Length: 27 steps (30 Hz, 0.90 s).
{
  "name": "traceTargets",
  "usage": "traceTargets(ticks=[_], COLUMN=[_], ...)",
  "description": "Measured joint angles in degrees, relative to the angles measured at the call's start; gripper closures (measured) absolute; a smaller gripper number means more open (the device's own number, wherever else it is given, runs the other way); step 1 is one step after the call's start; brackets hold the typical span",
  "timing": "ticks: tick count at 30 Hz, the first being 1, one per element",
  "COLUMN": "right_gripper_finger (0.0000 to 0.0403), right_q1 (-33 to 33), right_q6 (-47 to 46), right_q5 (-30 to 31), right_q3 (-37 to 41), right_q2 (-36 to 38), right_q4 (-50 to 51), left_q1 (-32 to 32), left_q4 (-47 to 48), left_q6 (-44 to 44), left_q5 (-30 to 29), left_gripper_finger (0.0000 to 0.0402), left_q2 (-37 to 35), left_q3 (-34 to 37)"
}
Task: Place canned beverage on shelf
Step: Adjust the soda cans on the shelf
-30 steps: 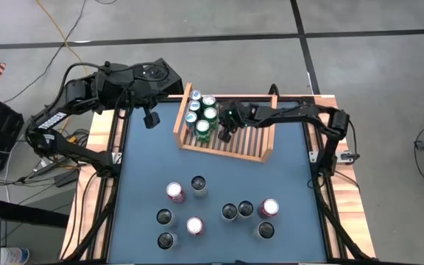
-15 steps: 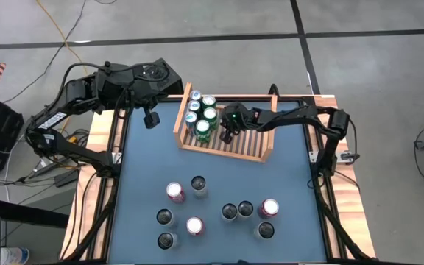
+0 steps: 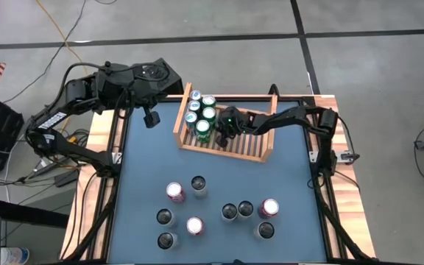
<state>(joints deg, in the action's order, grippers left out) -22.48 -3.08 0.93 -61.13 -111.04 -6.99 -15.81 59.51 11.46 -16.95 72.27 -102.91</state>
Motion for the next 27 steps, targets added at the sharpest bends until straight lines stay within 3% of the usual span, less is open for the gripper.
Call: traceTargets(ticks=[27], right_gripper_finger=[0.0403], right_q1=[-0.96], right_q6=[-0.1], right_q5=[-1.42], right_q3=[-4.2], right_q2=[-3.76], right_q4=[-1.83], left_q1=[0.0], left_q4=[0.19], left_q6=[2.68], left_q5=[0.0], left_gripper_finger=[0.0402], left_q2=[0.0], left_q3=[0.0])
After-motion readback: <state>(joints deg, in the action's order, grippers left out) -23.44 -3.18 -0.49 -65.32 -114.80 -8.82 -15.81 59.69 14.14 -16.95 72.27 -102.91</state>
